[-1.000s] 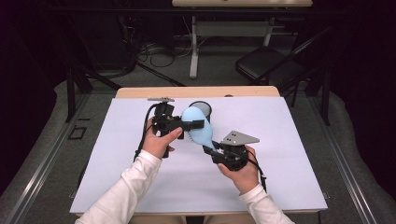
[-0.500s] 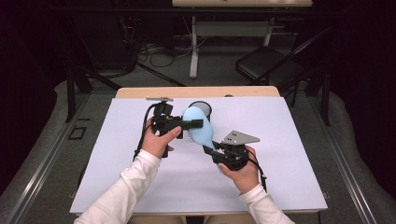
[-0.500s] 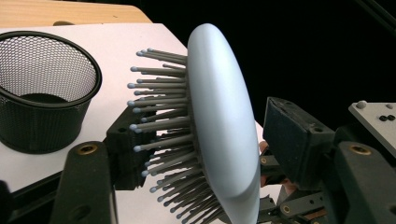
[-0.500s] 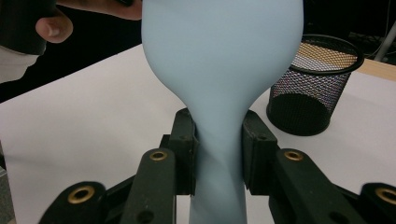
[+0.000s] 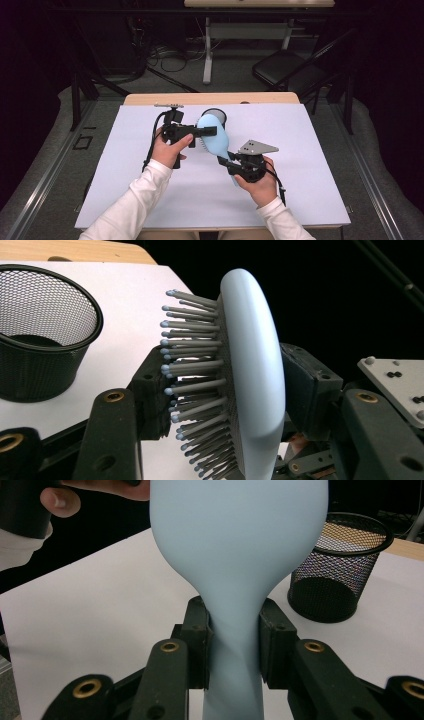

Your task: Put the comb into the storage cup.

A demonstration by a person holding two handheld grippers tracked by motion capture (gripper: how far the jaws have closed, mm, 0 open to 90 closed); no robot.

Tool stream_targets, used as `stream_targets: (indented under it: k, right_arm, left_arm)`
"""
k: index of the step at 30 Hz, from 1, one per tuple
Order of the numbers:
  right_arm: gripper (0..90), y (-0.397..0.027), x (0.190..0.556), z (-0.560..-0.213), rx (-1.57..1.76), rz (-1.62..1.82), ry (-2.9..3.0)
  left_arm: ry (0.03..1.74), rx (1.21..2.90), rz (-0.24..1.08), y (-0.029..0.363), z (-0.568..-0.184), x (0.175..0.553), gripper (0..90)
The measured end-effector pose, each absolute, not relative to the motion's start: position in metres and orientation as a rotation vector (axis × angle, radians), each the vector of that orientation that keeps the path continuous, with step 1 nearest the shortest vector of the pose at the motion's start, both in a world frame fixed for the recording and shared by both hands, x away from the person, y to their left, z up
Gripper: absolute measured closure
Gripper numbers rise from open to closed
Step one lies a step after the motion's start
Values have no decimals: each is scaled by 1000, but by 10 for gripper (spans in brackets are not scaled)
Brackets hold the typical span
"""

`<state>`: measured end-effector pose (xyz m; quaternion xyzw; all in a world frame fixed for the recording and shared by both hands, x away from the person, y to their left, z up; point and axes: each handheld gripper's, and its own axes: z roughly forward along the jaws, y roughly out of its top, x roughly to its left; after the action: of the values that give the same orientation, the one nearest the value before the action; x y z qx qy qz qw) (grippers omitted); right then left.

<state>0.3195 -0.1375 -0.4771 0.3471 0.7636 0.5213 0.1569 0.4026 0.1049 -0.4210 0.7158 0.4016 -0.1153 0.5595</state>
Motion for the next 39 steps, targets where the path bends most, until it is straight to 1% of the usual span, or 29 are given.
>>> stream_targets:
  k: [19, 39]
  right_arm:
    - [698, -136, 319, -479, 988, 1482, 2197]
    - [696, -136, 321, -481, 1009, 1501, 2206]
  left_arm:
    - [1011, 1625, -397, 110, -425, 405, 484]
    - [1087, 1602, -433, 109, -425, 405, 502]
